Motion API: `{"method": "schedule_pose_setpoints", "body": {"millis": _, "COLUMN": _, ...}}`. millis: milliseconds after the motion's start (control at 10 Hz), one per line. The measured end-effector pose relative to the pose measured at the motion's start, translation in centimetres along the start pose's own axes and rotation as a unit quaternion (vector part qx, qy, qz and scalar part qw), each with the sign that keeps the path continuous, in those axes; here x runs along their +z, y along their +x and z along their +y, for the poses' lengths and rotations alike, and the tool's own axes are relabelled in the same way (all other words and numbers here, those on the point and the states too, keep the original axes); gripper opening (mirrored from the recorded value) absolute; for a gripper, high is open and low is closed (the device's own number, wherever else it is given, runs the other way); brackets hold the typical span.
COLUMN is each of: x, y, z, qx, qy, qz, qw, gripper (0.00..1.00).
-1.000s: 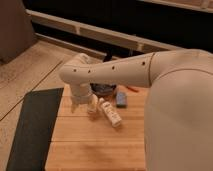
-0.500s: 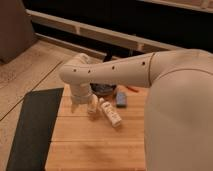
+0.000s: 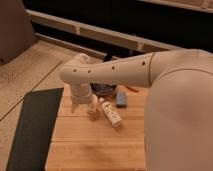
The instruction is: Pick up the ceramic cup
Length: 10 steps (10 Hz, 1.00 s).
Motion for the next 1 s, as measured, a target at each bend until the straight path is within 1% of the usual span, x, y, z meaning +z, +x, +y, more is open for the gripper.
{"method": "schedule_pose_setpoints", "body": {"millis": 800, "x": 0.0, "y": -0.1, "z": 0.1, "qx": -0.001, "qy": 0.0, "qz": -0.001, "qw": 1.0, "gripper": 0.65}}
{"method": "schedule_pose_setpoints", "body": {"millis": 900, "x": 0.3, "y": -0.8, "z": -0.2, "qx": 0.001, "qy": 0.002, "qz": -0.006, "qw": 1.0, "gripper": 0.65}}
{"method": "schedule_pose_setpoints", "body": {"millis": 1000, "x": 0.4, "y": -2.7, "z": -1.3, "qx": 0.009, "qy": 0.002, "qz": -0.02, "qw": 0.9998, "gripper": 0.65}}
